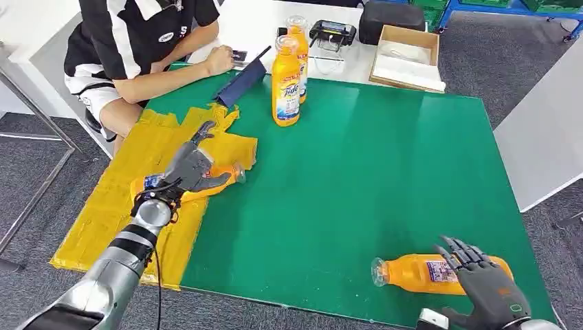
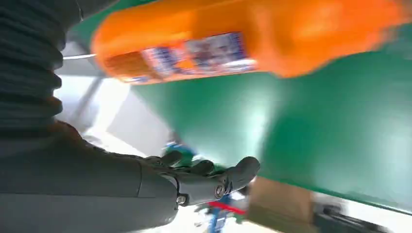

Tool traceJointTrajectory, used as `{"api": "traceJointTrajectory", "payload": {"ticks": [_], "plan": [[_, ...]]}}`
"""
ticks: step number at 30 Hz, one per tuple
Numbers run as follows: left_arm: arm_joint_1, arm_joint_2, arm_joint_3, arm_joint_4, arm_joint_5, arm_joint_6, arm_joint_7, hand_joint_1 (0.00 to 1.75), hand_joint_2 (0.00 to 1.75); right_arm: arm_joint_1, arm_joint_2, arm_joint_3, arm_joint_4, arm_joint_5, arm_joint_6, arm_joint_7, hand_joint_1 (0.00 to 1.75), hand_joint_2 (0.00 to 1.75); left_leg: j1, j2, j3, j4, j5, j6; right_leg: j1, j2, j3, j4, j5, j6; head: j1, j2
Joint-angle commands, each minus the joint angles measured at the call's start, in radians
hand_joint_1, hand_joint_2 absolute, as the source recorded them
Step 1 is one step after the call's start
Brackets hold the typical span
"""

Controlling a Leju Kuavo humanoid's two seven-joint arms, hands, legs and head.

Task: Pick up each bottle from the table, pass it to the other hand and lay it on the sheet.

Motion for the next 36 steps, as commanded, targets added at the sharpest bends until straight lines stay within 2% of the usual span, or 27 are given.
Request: {"api": "traceJointTrajectory", "payload": {"ticks": [1, 3, 7, 8, 9, 10, 12, 15, 18, 21, 22, 25, 26, 28, 31, 36], "plan": [[0.176, 0.023, 0.039, -0.444, 0.201, -0.114, -0.025, 0.00, 1.75, -0.023, 0.083, -0.072, 0.146, -0.041, 0.008, -0.027, 0.00, 1.75, 0.002, 0.003, 0.009, 0.000, -0.004, -0.003, 0.001, 0.007, 0.009, -0.002, -0.003, -0.003, 0.000, 0.000], [0.206, 0.030, 0.035, -0.493, 0.209, -0.112, -0.034, 0.00, 1.75, -0.018, 0.086, -0.096, 0.167, -0.055, 0.019, -0.032, 0.00, 1.75, 0.002, 0.002, 0.005, 0.000, -0.003, -0.003, 0.001, 0.004, 0.005, -0.002, -0.002, -0.003, -0.001, 0.000], [0.218, 0.034, 0.030, -0.510, 0.222, -0.120, -0.040, 0.00, 1.75, -0.022, 0.088, -0.104, 0.182, -0.046, 0.037, -0.022, 0.00, 1.75, 0.002, 0.002, 0.013, 0.001, -0.007, -0.004, 0.001, 0.008, 0.013, -0.001, -0.005, -0.005, 0.000, 0.000], [0.231, 0.037, 0.028, -0.526, 0.229, -0.125, -0.046, 0.00, 1.75, -0.033, 0.095, -0.107, 0.202, -0.035, 0.047, -0.014, 0.00, 1.75, 0.002, 0.002, 0.005, 0.000, -0.003, -0.002, 0.001, 0.004, 0.005, -0.002, -0.001, -0.002, 0.000, 0.000], [0.242, 0.038, 0.025, -0.542, 0.230, -0.126, -0.049, 0.00, 1.75, -0.046, 0.102, -0.105, 0.221, -0.027, 0.050, -0.016, 0.00, 1.75, 0.002, 0.002, 0.013, 0.001, -0.007, -0.005, 0.001, 0.007, 0.013, -0.001, -0.006, -0.005, 0.000, 0.000], [0.249, 0.038, 0.023, -0.551, 0.231, -0.128, -0.050, 0.00, 1.75, -0.056, 0.107, -0.103, 0.234, -0.024, 0.050, -0.022, 0.00, 1.75, 0.002, 0.002, 0.006, -0.001, -0.003, -0.003, 0.001, 0.005, 0.006, -0.002, -0.002, -0.002, 0.000, 0.000], [0.263, 0.039, 0.017, -0.571, 0.232, -0.128, -0.054, 0.00, 1.75, -0.086, 0.120, -0.093, 0.271, -0.029, 0.053, -0.052, 0.00, 1.75, 0.002, 0.002, 0.010, 0.000, -0.005, -0.003, 0.002, 0.006, 0.010, -0.002, -0.003, -0.003, 0.000, 0.000], [0.269, 0.037, 0.013, -0.577, 0.236, -0.129, -0.057, 0.00, 1.75, -0.121, 0.128, -0.081, 0.313, -0.028, 0.058, -0.072, 0.00, 1.75, 0.002, 0.002, 0.004, -0.001, -0.002, -0.002, 0.002, 0.004, 0.004, -0.002, 0.000, -0.002, 0.000, 0.000], [0.271, 0.035, 0.011, -0.580, 0.240, -0.126, -0.063, 0.00, 1.75, -0.162, 0.138, -0.058, 0.360, -0.003, 0.062, -0.087, 0.00, 1.75, 0.002, 0.002, 0.010, 0.000, -0.005, -0.004, 0.002, 0.006, 0.010, -0.002, -0.003, -0.004, 0.000, 0.000], [0.274, 0.032, 0.004, -0.582, 0.243, -0.127, -0.064, 0.00, 1.75, -0.223, 0.164, -0.025, 0.436, 0.029, 0.061, -0.110, 0.00, 1.75, 0.002, 0.003, 0.005, -0.001, -0.002, -0.002, 0.002, 0.005, 0.005, -0.003, 0.000, -0.002, 0.000, 0.000], [0.273, 0.032, 0.002, -0.581, 0.244, -0.128, -0.064, 0.00, 1.75, -0.231, 0.167, -0.018, 0.448, 0.033, 0.061, -0.114, 0.00, 1.75, 0.002, 0.004, 0.009, -0.001, -0.004, -0.003, 0.002, 0.007, 0.009, -0.003, -0.002, -0.003, 0.000, 0.000], [0.273, 0.032, -0.001, -0.579, 0.244, -0.128, -0.064, 0.00, 1.75, -0.242, 0.171, -0.012, 0.463, 0.037, 0.059, -0.118, 0.00, 1.75, 0.002, 0.001, 0.005, -0.001, -0.002, -0.002, 0.002, 0.004, 0.005, -0.003, -0.001, -0.002, 0.000, 0.000], [0.273, 0.032, -0.001, -0.579, 0.244, -0.128, -0.064, 0.00, 1.75, -0.242, 0.171, -0.012, 0.463, 0.037, 0.059, -0.118, 0.00, 1.75, 0.002, 0.001, 0.009, -0.001, -0.003, -0.003, 0.002, 0.005, 0.009, -0.002, -0.002, -0.003, 0.000, 0.000], [0.273, 0.032, -0.001, -0.579, 0.244, -0.128, -0.064, 0.00, 1.75, -0.242, 0.171, -0.012, 0.463, 0.037, 0.059, -0.118, 0.00, 1.75, 0.002, 0.001, 0.004, -0.001, -0.001, -0.002, 0.001, 0.003, 0.004, -0.002, -0.001, -0.002, 0.000, 0.000], [0.273, 0.034, -0.004, -0.579, 0.245, -0.129, -0.064, 0.00, 1.75, -0.247, 0.169, -0.005, 0.471, 0.050, 0.059, -0.117, 0.00, 1.75, 0.002, 0.002, 0.010, 0.000, -0.004, -0.003, 0.001, 0.006, 0.010, -0.002, -0.003, -0.003, 0.000, 0.000], [0.282, 0.028, -0.007, -0.574, 0.256, -0.127, -0.063, 0.00, 1.75, -0.327, 0.196, 0.042, 0.602, 0.114, 0.063, -0.109, 0.00, 1.75, 0.002, 0.003, 0.008, -0.001, -0.003, -0.002, 0.002, 0.006, 0.008, -0.003, -0.001, -0.003, 0.000, 0.000]]}}
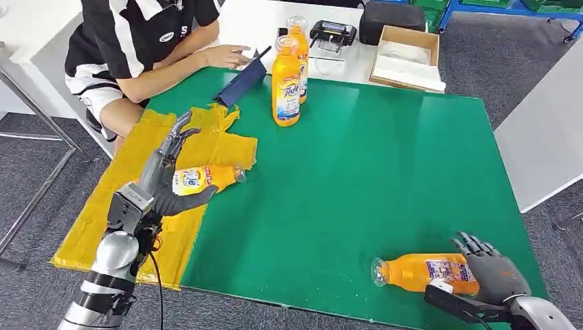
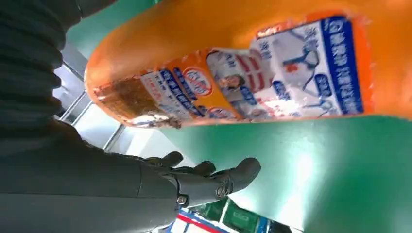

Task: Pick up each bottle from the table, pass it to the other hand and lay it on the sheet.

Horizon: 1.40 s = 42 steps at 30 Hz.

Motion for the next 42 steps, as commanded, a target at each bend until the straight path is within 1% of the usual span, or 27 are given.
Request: {"api": "traceJointTrajectory", "payload": {"ticks": [1, 2, 3, 4, 5, 7, 10, 12, 13, 14, 18, 19, 21, 22, 23, 24, 25, 26, 28, 31, 32, 33, 36, 38, 39, 40, 42], "plan": [[-0.008, 0.009, -0.027, 0.022, 0.017, -0.002, 0.004, 0.00, 1.75, -0.139, 0.070, 0.090, 0.250, 0.059, 0.013, -0.001, 0.00, 1.75, 0.002, 0.003, 0.005, -0.001, -0.002, -0.002, 0.001, 0.005, 0.005, -0.003, 0.000, -0.002, 0.000, 0.000], [-0.012, 0.007, -0.027, 0.035, 0.026, -0.001, 0.005, 0.00, 1.75, -0.150, 0.072, 0.096, 0.279, 0.056, 0.013, -0.010, 0.14, 1.75, 0.002, 0.003, 0.008, -0.001, -0.003, -0.003, 0.001, 0.006, 0.007, -0.002, -0.001, -0.003, 0.000, 0.000], [-0.013, 0.005, -0.026, 0.044, 0.033, 0.000, 0.007, 0.00, 1.75, -0.158, 0.073, 0.100, 0.298, 0.059, 0.011, -0.014, 0.87, 1.75, 0.002, 0.003, 0.010, -0.001, -0.004, -0.003, 0.002, 0.007, 0.010, -0.003, -0.002, -0.003, 0.000, 0.000], [-0.013, 0.004, -0.025, 0.054, 0.041, 0.000, 0.009, 0.00, 1.75, -0.169, 0.077, 0.109, 0.321, 0.065, 0.009, -0.021, 1.43, 1.75, 0.002, 0.002, 0.007, -0.001, -0.002, -0.002, 0.002, 0.005, 0.007, -0.003, -0.001, -0.003, 0.000, 0.000], [-0.014, 0.003, -0.023, 0.059, 0.046, 0.001, 0.010, 0.00, 1.75, -0.174, 0.079, 0.113, 0.331, 0.068, 0.006, -0.024, 1.57, 1.75, 0.002, 0.002, 0.009, -0.001, -0.003, -0.003, 0.001, 0.005, 0.009, -0.003, -0.002, -0.003, 0.000, 0.000], [-0.013, 0.003, -0.023, 0.062, 0.047, 0.001, 0.009, 0.00, 1.75, -0.178, 0.081, 0.115, 0.336, 0.069, 0.005, -0.024, 1.57, 1.75, 0.001, 0.001, 0.005, -0.001, -0.001, -0.002, 0.001, 0.004, 0.005, -0.002, 0.000, -0.002, 0.000, 0.000], [-0.013, 0.003, -0.023, 0.062, 0.047, 0.001, 0.009, 0.00, 1.75, -0.178, 0.081, 0.115, 0.336, 0.069, 0.005, -0.024, 1.57, 1.75, 0.002, 0.002, 0.009, -0.001, -0.002, -0.003, 0.001, 0.005, 0.009, -0.003, -0.002, -0.003, 0.000, 0.000], [-0.013, 0.003, -0.023, 0.062, 0.047, 0.001, 0.009, 0.00, 1.75, -0.178, 0.081, 0.115, 0.336, 0.069, 0.005, -0.024, 1.57, 1.75, 0.001, 0.000, 0.007, -0.001, -0.001, -0.002, 0.001, 0.002, 0.007, -0.002, -0.001, -0.002, 0.000, 0.000], [-0.013, 0.003, -0.023, 0.062, 0.047, 0.001, 0.009, 0.00, 1.75, -0.178, 0.081, 0.115, 0.336, 0.069, 0.005, -0.024, 1.71, 1.75, 0.002, 0.000, 0.009, -0.001, -0.002, -0.003, 0.001, 0.003, 0.010, -0.003, -0.002, -0.003, 0.000, 0.000], [-0.011, 0.004, -0.023, 0.057, 0.056, 0.000, 0.010, 0.00, 1.75, -0.179, 0.083, 0.119, 0.338, 0.073, -0.002, -0.025, 1.75, 1.75, 0.002, 0.001, 0.008, -0.001, -0.002, -0.002, 0.001, 0.003, 0.008, -0.002, -0.001, -0.002, 0.000, 0.000], [0.002, 0.002, -0.016, 0.043, 0.063, 0.000, 0.012, 0.00, 1.75, -0.195, 0.104, 0.116, 0.335, 0.117, -0.080, -0.033, 1.75, 1.75, 0.002, 0.002, 0.012, -0.001, -0.004, -0.003, 0.001, 0.006, 0.012, -0.002, -0.003, -0.004, 0.000, 0.000], [0.007, 0.000, -0.013, 0.036, 0.063, 0.000, 0.012, 0.00, 1.75, -0.200, 0.109, 0.116, 0.336, 0.128, -0.088, -0.031, 1.75, 1.75, 0.001, 0.002, 0.008, -0.001, -0.001, -0.002, 0.001, 0.004, 0.008, -0.002, -0.001, -0.002, 0.000, 0.000], [0.012, -0.002, -0.011, 0.029, 0.063, 0.001, 0.013, 0.00, 1.75, -0.209, 0.108, 0.120, 0.337, 0.147, -0.091, -0.027, 1.75, 1.75, 0.002, 0.003, 0.011, -0.001, -0.003, -0.003, 0.001, 0.007, 0.011, -0.002, -0.002, -0.003, 0.000, 0.000], [0.016, -0.006, -0.005, 0.022, 0.064, 0.003, 0.015, 0.00, 1.75, -0.209, 0.111, 0.119, 0.328, 0.186, -0.143, -0.025, 1.75, 1.75, 0.002, 0.002, 0.008, -0.001, -0.002, -0.002, 0.001, 0.005, 0.007, -0.002, 0.000, -0.002, 0.000, 0.000], [0.019, -0.008, 0.000, 0.016, 0.064, 0.003, 0.016, 0.00, 1.75, -0.203, 0.125, 0.104, 0.314, 0.209, -0.213, -0.033, 1.75, 1.75, 0.001, 0.003, 0.009, 0.000, -0.003, -0.003, 0.001, 0.006, 0.009, -0.001, -0.001, -0.003, 0.000, 0.000], [0.026, -0.009, 0.005, 0.001, 0.066, 0.004, 0.017, 0.00, 1.75, -0.184, 0.180, 0.043, 0.275, 0.203, -0.344, -0.074, 1.75, 1.75, 0.001, 0.002, 0.007, -0.001, -0.001, -0.002, 0.001, 0.004, 0.006, -0.001, 0.000, -0.002, 0.000, 0.000], [0.030, -0.011, 0.007, -0.009, 0.068, 0.003, 0.022, 0.00, 1.75, -0.168, 0.215, 0.008, 0.231, 0.202, -0.406, -0.087, 1.75, 1.75, 0.001, 0.002, 0.009, -0.001, -0.002, -0.003, 0.001, 0.005, 0.008, -0.001, -0.001, -0.003, 0.000, 0.000], [0.031, -0.010, 0.004, -0.015, 0.076, -0.006, 0.032, 0.00, 1.75, -0.156, 0.271, -0.043, 0.175, 0.174, -0.519, -0.117, 1.75, 1.75, 0.002, 0.003, 0.011, -0.001, -0.003, -0.004, 0.002, 0.007, 0.010, -0.001, -0.002, -0.004, 0.000, 0.000], [0.020, -0.013, -0.013, -0.009, 0.080, -0.012, 0.036, 0.00, 1.75, -0.154, 0.359, -0.105, 0.053, 0.089, -0.641, -0.172, 1.75, 1.75, 0.002, 0.004, 0.010, 0.000, -0.004, -0.004, 0.001, 0.008, 0.009, 0.000, -0.003, -0.004, 0.000, 0.000], [0.005, -0.011, -0.052, 0.008, 0.114, -0.026, 0.049, 0.00, 1.75, -0.166, 0.442, -0.149, -0.085, -0.098, -0.728, -0.254, 1.75, 1.75, 0.002, 0.003, 0.005, 0.000, -0.002, -0.003, 0.002, 0.006, 0.004, 0.001, -0.001, -0.003, 0.000, 0.000], [0.000, -0.009, -0.067, 0.011, 0.130, -0.034, 0.053, 0.00, 1.75, -0.169, 0.463, -0.157, -0.120, -0.139, -0.740, -0.270, 1.75, 1.75, 0.002, 0.004, 0.008, 0.001, -0.003, -0.004, 0.002, 0.007, 0.006, 0.002, -0.003, -0.004, -0.001, 0.000], [-0.006, -0.005, -0.086, 0.015, 0.134, -0.035, 0.055, 0.00, 1.75, -0.171, 0.486, -0.163, -0.153, -0.254, -0.732, -0.303, 1.75, 1.75, 0.002, 0.002, 0.005, 0.000, -0.001, -0.003, 0.002, 0.004, 0.004, 0.001, -0.001, -0.003, 0.000, 0.000], [-0.026, -0.014, -0.121, 0.029, 0.155, -0.035, 0.074, 0.00, 1.75, -0.192, 0.522, -0.151, -0.149, -0.330, -0.708, -0.334, 1.75, 1.75, 0.003, 0.001, 0.006, 0.001, -0.002, -0.003, 0.002, 0.003, 0.005, 0.002, -0.003, -0.004, 0.000, 0.000], [-0.034, -0.011, -0.146, 0.033, 0.171, -0.046, 0.082, 0.00, 1.75, -0.206, 0.544, -0.137, -0.128, -0.395, -0.688, -0.361, 1.75, 1.75, 0.003, 0.001, 0.011, 0.002, -0.004, -0.004, 0.002, 0.006, 0.010, 0.002, -0.005, -0.005, 0.000, 0.000], [-0.041, -0.011, -0.157, 0.038, 0.172, -0.045, 0.082, 0.00, 1.75, -0.215, 0.554, -0.122, -0.115, -0.457, -0.661, -0.381, 1.75, 1.75, 0.003, 0.002, 0.010, 0.002, -0.004, -0.004, 0.002, 0.006, 0.010, 0.002, -0.005, -0.005, 0.000, 0.000], [-0.051, -0.017, -0.166, 0.046, 0.175, -0.040, 0.090, 0.00, 1.75, -0.230, 0.568, -0.109, -0.085, -0.486, -0.641, -0.378, 1.75, 1.75, 0.002, 0.002, 0.007, 0.000, -0.002, -0.003, 0.002, 0.004, 0.006, 0.001, -0.003, -0.004, 0.000, 0.000], [-0.068, -0.021, -0.186, 0.058, 0.182, -0.043, 0.096, 0.00, 1.75, -0.268, 0.578, -0.073, -0.007, -0.512, -0.595, -0.358, 1.75, 1.75, 0.002, 0.001, 0.008, 0.001, -0.002, -0.003, 0.002, 0.004, 0.007, 0.001, -0.003, -0.004, 0.000, 0.000]]}}
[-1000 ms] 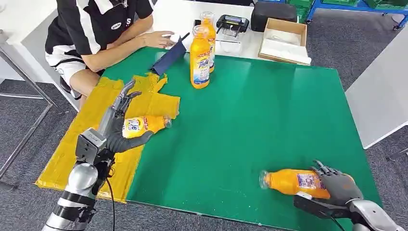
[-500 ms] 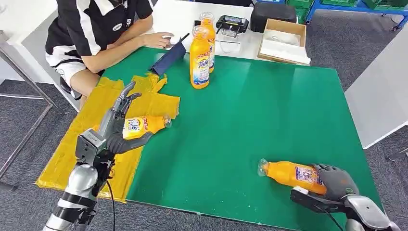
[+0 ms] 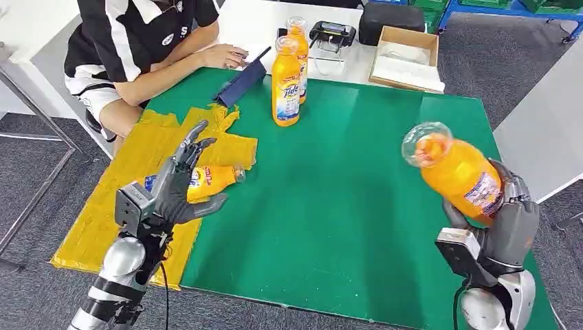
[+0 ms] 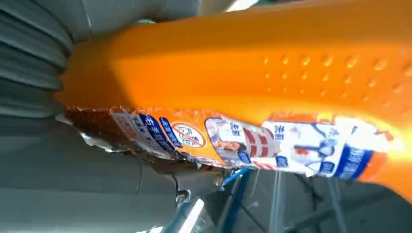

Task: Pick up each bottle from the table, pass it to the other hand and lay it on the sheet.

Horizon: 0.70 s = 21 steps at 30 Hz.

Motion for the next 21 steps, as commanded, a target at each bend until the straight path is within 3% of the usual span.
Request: {"api": "traceJointTrajectory", "payload": {"ticks": [1, 21], "plan": [[-0.091, -0.011, -0.117, 0.077, 0.023, -0.008, 0.026, 0.00, 1.75, -0.124, 0.148, 0.053, 0.141, -0.181, 0.132, -0.008, 1.75, 1.75, 0.001, 0.002, 0.007, 0.001, -0.002, -0.003, 0.001, 0.006, 0.006, 0.000, -0.002, -0.003, 0.000, 0.000], [-0.091, -0.007, -0.120, 0.075, 0.024, -0.007, 0.028, 0.00, 1.75, -0.127, 0.145, 0.052, 0.152, -0.186, 0.127, -0.017, 1.75, 1.75, 0.001, 0.001, 0.007, 0.001, -0.003, -0.003, 0.001, 0.005, 0.007, 0.000, -0.003, -0.003, 0.000, 0.000]]}}
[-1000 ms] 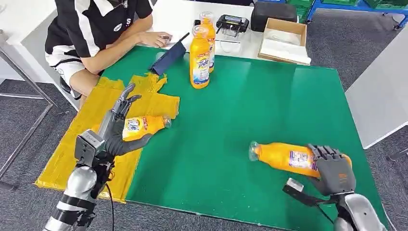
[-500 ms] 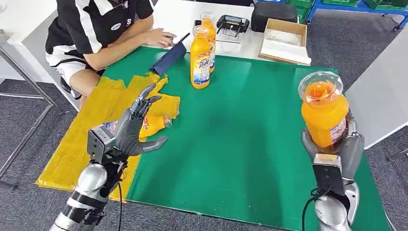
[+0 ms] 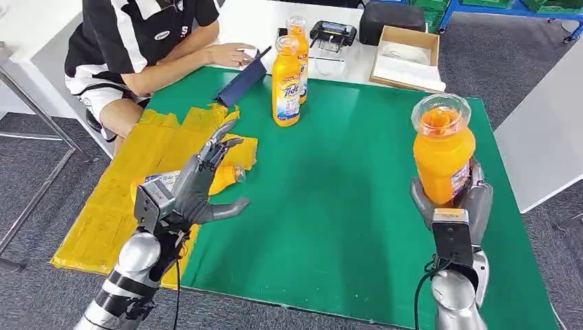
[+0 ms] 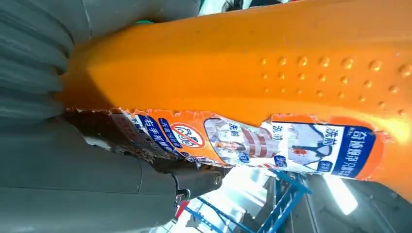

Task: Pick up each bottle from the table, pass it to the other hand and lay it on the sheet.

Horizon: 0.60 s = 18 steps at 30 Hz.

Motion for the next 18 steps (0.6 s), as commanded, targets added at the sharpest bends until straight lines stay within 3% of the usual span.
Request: {"api": "traceJointTrajectory", "payload": {"ticks": [1, 4, 6, 12, 17, 18], "plan": [[-0.043, 0.003, -0.022, 0.065, 0.004, 0.000, 0.005, 0.00, 1.75, -0.047, 0.007, 0.010, 0.066, -0.005, -0.002, 0.000, 1.75, 1.75, 0.001, 0.001, 0.005, 0.000, -0.002, -0.002, 0.000, 0.004, 0.005, 0.000, -0.002, -0.002, 0.000, 0.000], [-0.043, 0.003, -0.022, 0.065, 0.004, 0.000, 0.005, 0.00, 1.75, -0.047, 0.007, 0.010, 0.066, -0.005, -0.002, 0.000, 1.75, 1.75, 0.001, 0.001, 0.005, 0.000, -0.002, -0.002, 0.000, 0.004, 0.006, 0.000, -0.002, -0.002, 0.000, 0.000], [-0.054, 0.002, -0.041, 0.072, 0.001, -0.008, 0.008, 0.00, 1.75, -0.068, 0.011, 0.030, 0.110, -0.076, 0.093, 0.038, 1.75, 1.75, 0.001, 0.001, 0.007, 0.001, -0.003, -0.003, 0.000, 0.005, 0.007, 0.000, -0.003, -0.003, 0.000, 0.000], [-0.122, -0.029, -0.177, 0.111, -0.109, 0.066, -0.016, 0.00, 1.75, -0.235, 0.079, 0.211, 0.456, -0.108, 0.189, 0.004, 1.75, 1.75, 0.002, 0.005, 0.008, 0.001, -0.003, -0.003, 0.001, 0.009, 0.008, -0.001, -0.001, -0.003, 0.000, 0.000], [-0.152, -0.050, -0.251, 0.166, -0.084, 0.058, -0.015, 0.00, 1.75, -0.292, 0.118, 0.341, 0.536, -0.112, 0.215, -0.006, 1.75, 1.75, 0.001, 0.002, 0.005, 0.000, -0.001, -0.002, 0.001, 0.005, 0.005, 0.000, -0.001, -0.002, 0.000, 0.000], [-0.169, -0.059, -0.277, 0.191, -0.055, 0.026, -0.023, 0.00, 1.75, -0.322, 0.102, 0.436, 0.542, -0.042, 0.240, -0.065, 1.75, 1.75, 0.001, 0.002, 0.006, 0.000, -0.001, -0.002, 0.001, 0.005, 0.005, 0.000, -0.001, -0.002, 0.000, 0.000]]}}
